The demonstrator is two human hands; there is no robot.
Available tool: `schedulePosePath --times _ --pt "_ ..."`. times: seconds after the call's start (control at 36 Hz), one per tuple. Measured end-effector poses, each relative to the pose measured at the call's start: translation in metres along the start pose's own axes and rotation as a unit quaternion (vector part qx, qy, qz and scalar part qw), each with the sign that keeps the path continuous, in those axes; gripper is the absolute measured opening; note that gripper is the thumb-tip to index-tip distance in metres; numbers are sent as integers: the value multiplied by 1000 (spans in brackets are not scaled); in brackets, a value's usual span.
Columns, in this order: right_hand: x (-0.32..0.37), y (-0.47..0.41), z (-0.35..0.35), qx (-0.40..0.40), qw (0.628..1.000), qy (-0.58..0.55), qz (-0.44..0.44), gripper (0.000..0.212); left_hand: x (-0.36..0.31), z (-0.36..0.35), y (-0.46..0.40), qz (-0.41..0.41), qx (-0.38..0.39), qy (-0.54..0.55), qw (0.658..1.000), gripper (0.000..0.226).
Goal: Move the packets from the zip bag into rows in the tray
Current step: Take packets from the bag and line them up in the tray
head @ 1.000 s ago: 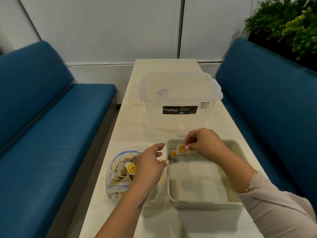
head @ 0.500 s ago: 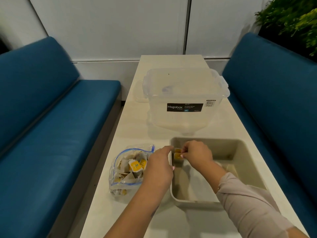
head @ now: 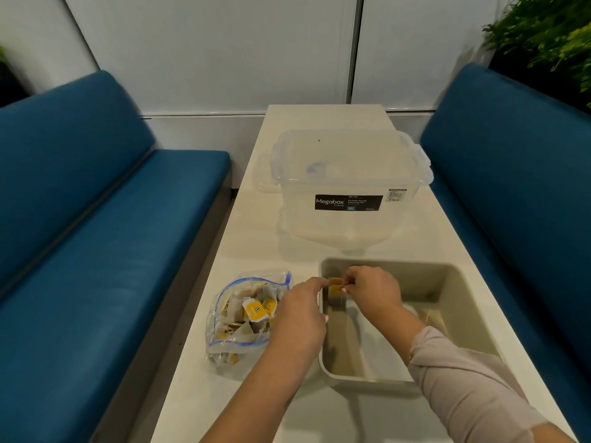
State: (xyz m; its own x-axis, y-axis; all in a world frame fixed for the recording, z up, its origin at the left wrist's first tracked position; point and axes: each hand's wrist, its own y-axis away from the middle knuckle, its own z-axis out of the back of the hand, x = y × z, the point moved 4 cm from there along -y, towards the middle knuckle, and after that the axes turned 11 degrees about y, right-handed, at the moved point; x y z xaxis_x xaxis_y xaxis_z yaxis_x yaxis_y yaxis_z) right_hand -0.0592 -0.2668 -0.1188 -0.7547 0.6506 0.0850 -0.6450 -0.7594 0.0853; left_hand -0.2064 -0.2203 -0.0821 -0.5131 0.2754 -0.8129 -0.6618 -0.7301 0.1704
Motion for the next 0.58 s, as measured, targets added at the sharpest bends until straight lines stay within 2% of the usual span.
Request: schedulePosePath --times 0.36,0.58 --pt "-4 1 -4 16 999 -27 -19 7 -2 3 4 2 1 21 1000 55" --pt "-10 5 1 -4 997 -72 -36 8 -1 36 4 -22 -46 78 996 39"
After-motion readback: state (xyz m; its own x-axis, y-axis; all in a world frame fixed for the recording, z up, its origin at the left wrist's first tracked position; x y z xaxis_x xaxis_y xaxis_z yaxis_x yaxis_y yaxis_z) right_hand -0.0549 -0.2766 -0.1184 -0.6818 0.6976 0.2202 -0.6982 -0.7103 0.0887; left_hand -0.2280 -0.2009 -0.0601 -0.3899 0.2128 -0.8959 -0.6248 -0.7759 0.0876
